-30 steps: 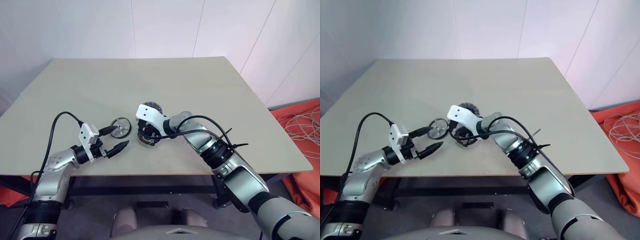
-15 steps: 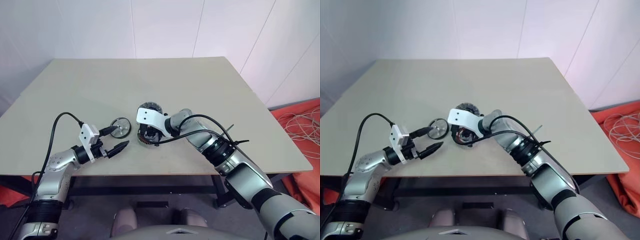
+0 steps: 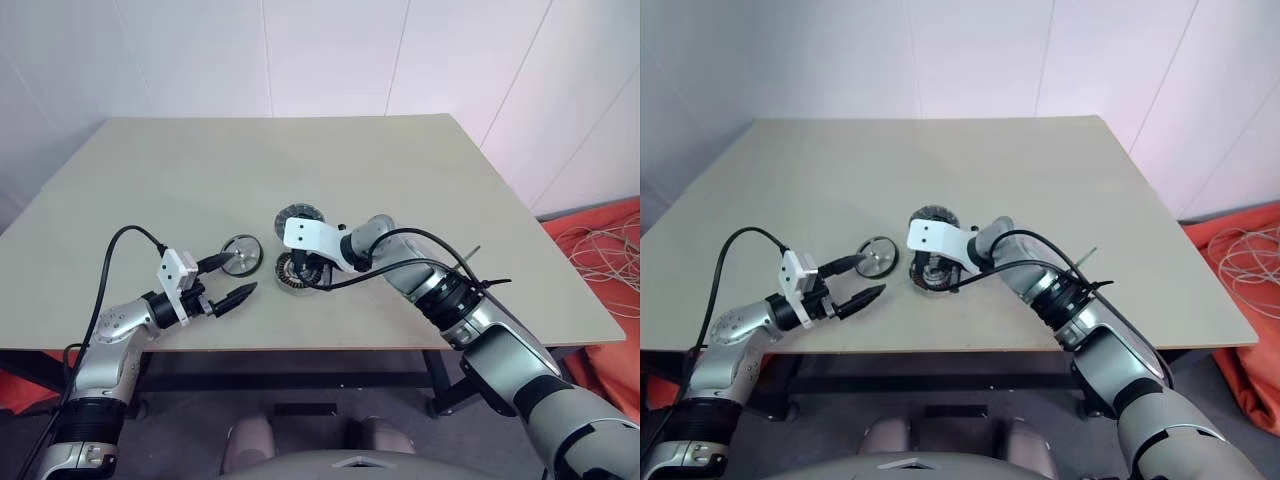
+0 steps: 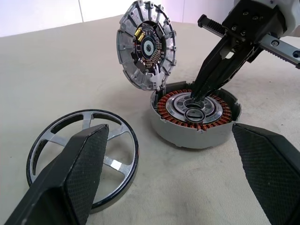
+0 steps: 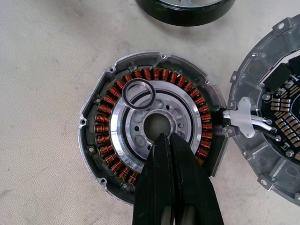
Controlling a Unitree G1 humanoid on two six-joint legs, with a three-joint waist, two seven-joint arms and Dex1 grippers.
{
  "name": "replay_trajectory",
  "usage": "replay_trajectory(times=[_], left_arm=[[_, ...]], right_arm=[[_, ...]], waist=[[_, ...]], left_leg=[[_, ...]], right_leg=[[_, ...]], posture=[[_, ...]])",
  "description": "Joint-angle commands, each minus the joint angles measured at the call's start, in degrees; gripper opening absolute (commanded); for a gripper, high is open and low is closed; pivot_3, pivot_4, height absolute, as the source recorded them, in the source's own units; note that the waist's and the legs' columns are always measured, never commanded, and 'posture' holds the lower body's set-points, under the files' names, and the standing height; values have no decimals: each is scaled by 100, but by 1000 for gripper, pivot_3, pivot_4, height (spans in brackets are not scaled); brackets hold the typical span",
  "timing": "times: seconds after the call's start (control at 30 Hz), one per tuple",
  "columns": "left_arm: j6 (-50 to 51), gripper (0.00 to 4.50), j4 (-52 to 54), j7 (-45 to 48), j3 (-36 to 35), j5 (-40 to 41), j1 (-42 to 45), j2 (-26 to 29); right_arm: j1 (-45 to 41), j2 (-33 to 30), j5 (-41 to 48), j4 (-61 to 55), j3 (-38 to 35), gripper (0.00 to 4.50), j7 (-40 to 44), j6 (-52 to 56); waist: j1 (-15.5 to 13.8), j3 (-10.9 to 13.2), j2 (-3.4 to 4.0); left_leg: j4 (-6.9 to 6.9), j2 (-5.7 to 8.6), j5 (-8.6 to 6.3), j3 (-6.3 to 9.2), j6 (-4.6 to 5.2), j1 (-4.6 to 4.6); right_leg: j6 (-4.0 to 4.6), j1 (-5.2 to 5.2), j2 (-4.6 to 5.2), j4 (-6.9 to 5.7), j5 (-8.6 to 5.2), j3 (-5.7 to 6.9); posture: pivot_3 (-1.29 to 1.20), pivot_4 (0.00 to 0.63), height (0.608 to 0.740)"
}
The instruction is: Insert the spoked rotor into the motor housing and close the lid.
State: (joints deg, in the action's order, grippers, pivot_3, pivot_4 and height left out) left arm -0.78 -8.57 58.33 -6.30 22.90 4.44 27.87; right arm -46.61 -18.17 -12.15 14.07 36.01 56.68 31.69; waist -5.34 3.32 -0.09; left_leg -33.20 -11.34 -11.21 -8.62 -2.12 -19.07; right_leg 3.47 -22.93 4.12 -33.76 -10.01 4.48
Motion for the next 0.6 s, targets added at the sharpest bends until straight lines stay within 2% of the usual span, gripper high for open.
replay_trajectory(times=[0.03,0.23,0.6], left_arm=[[-74,4500,103,2,-16,19,124,13],[15,4500,233,-50,2,24,114,15],[121,4500,330,-93,-3,39,121,45]], right_arm=[[-167,-114,-67,-70,-173,23,6,-27],[-137,148,491,-533,-636,23,149,443],[198,531,815,-644,-683,23,64,440]], waist=[[-4,0,0],[-1,0,1],[1,0,1]], left_leg=[[0,0,0,0,0,0],[0,0,0,0,0,-1],[1,-1,0,1,0,0]], right_leg=[[0,0,0,0,0,0],[0,-1,0,-1,0,0],[0,-4,0,-3,0,0]], posture=[[0,0,740],[0,0,740],[0,0,740]])
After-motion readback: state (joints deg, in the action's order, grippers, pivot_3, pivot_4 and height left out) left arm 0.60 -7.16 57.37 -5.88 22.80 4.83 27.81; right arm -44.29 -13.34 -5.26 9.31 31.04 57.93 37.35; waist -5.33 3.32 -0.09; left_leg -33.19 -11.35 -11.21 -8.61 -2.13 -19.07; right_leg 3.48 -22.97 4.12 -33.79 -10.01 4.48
